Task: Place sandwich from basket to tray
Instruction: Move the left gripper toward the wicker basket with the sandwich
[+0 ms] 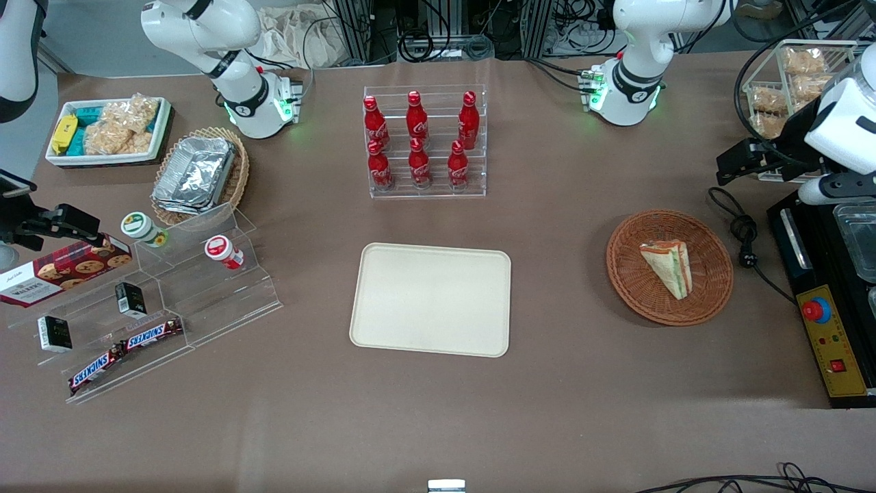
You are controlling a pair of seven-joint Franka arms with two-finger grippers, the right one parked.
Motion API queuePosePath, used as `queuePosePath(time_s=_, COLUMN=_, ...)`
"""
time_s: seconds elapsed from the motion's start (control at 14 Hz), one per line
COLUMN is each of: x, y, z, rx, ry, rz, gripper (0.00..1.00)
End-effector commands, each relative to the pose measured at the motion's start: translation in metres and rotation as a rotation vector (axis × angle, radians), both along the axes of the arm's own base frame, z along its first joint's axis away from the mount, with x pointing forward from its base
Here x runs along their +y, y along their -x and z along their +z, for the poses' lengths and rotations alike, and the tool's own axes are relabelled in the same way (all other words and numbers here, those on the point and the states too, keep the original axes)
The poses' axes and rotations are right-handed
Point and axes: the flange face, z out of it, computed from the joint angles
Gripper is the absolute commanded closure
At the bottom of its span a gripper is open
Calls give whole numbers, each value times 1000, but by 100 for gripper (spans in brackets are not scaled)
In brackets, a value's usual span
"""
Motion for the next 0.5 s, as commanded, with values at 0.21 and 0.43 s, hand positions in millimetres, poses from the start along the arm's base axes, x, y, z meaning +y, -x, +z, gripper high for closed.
queuePosePath(time_s=0.21, x=6, y=0, z=3, rx=14, ry=-28, rz=11, gripper=0)
queuePosePath(time_s=0.43, x=10, y=-1, z=-14, rx=55, ry=-35, rz=184, gripper=0)
